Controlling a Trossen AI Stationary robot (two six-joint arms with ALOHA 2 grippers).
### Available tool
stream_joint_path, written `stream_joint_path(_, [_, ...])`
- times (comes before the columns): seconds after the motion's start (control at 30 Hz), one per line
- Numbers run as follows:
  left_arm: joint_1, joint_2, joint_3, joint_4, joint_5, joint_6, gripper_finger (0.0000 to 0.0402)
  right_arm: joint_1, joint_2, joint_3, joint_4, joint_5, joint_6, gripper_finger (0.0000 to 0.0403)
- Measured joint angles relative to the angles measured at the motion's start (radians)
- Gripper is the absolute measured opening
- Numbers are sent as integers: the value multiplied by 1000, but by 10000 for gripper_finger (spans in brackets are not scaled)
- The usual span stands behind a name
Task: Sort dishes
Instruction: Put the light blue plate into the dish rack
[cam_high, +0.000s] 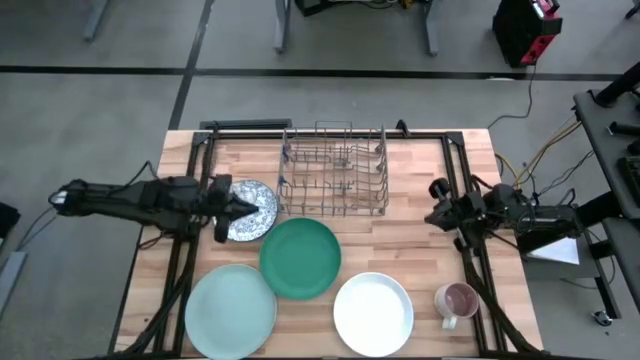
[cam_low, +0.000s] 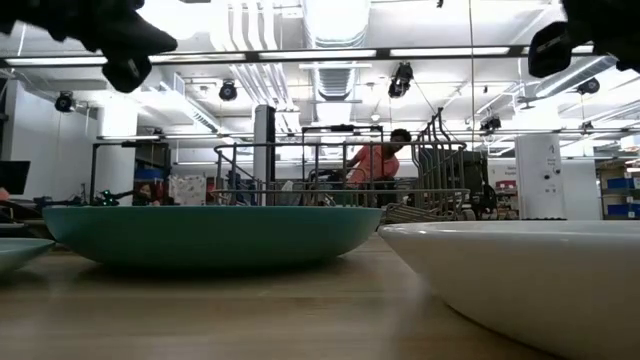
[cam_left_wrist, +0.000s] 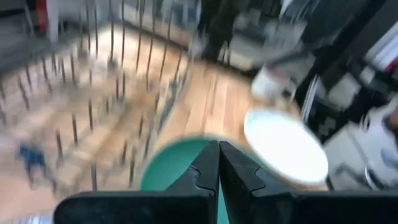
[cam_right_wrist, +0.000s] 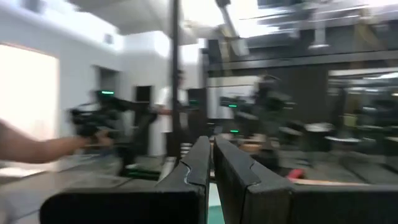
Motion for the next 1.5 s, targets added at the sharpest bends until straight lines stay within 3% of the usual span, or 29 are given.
stream_joint_path(0.23, [-135,242,235,-421,15,-218,0,0,5,106,-221,212,-74,11])
stream_joint_path(0.33, [-211,344,284,-554,20,-353,0,0,20,148,-314,244,-92,11])
stream_joint_path(0.57, [-418,515,320,-582,62,-516,0,0,52,164,-398,243,-84,11])
stream_joint_path(0.83, [-613,662,331,-614,61,-550,0,0,76,161,-398,226,-82,11])
stream_joint_path(1.23, [-646,790,316,-768,50,-608,0,0,75,161,-397,198,-55,11])
stream_joint_path(1.5, [-653,794,311,-759,52,-588,12,0,75,161,-412,151,-49,11])
